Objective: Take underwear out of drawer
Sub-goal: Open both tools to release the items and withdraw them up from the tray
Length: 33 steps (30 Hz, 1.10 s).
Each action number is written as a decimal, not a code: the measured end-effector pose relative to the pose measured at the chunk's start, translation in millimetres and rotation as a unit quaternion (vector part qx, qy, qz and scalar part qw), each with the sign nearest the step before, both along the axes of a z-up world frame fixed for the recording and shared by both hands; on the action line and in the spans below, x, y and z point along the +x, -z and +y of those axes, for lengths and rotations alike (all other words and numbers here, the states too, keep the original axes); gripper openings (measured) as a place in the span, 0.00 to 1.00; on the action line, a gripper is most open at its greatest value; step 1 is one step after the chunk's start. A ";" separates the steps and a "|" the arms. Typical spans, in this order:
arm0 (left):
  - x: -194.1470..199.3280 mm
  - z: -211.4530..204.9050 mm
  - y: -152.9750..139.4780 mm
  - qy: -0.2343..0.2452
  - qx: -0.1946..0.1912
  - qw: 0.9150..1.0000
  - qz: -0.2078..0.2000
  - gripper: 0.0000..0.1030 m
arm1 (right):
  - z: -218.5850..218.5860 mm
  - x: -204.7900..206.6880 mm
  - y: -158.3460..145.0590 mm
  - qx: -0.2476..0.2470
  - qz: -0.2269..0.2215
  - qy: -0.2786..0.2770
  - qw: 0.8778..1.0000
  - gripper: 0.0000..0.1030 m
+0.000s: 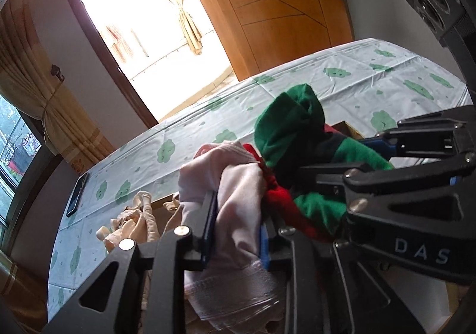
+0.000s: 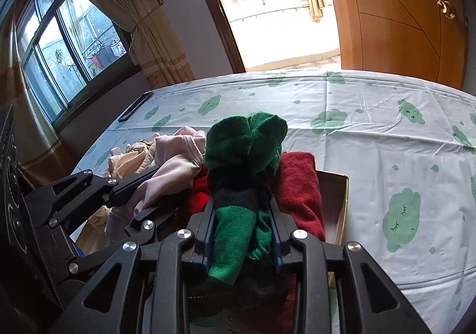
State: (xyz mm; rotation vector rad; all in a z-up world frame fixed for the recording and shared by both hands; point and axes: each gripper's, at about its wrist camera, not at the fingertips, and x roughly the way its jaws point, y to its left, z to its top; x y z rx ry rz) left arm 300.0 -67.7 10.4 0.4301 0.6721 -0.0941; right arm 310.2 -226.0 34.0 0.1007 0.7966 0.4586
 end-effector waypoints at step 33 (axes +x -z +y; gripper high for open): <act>-75.9 32.0 -33.7 0.005 -0.097 0.992 -0.079 0.70 | -6.0 -62.0 -24.9 0.035 -0.080 -0.002 0.996 0.73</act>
